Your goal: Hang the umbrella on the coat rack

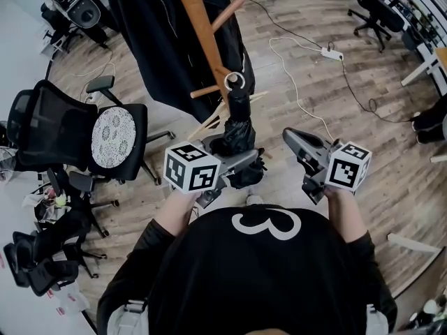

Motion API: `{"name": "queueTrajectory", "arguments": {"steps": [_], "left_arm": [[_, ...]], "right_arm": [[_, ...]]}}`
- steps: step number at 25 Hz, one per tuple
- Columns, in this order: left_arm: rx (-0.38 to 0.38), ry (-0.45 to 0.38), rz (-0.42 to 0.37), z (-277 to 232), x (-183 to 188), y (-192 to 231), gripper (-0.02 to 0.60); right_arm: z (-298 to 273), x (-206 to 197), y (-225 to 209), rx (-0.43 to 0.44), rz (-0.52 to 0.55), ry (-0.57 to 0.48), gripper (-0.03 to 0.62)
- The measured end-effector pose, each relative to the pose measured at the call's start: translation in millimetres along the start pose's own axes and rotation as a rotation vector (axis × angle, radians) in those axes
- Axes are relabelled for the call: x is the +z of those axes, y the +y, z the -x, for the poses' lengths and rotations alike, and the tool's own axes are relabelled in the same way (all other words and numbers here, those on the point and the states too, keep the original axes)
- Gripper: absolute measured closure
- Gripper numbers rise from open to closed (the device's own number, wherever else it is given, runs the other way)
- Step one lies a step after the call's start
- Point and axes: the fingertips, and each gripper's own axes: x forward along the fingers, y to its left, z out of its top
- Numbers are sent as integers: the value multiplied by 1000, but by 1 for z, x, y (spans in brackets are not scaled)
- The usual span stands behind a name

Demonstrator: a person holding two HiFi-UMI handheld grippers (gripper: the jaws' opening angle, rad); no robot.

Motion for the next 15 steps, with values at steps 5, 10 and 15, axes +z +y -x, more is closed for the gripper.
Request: {"name": "queueTrajectory", "arguments": {"steps": [5,10,15], "left_arm": [[19,-10,16,-4,1,10,311],[46,-7,28,-5,-2,25,311],[60,-5,36,-8,-2,35,311]], "right_arm": [[-2,4,-6,9,8,10,568],[-5,3,-15,5,1,22,568],[-8,4,-25,3,-6,32,568]]}}
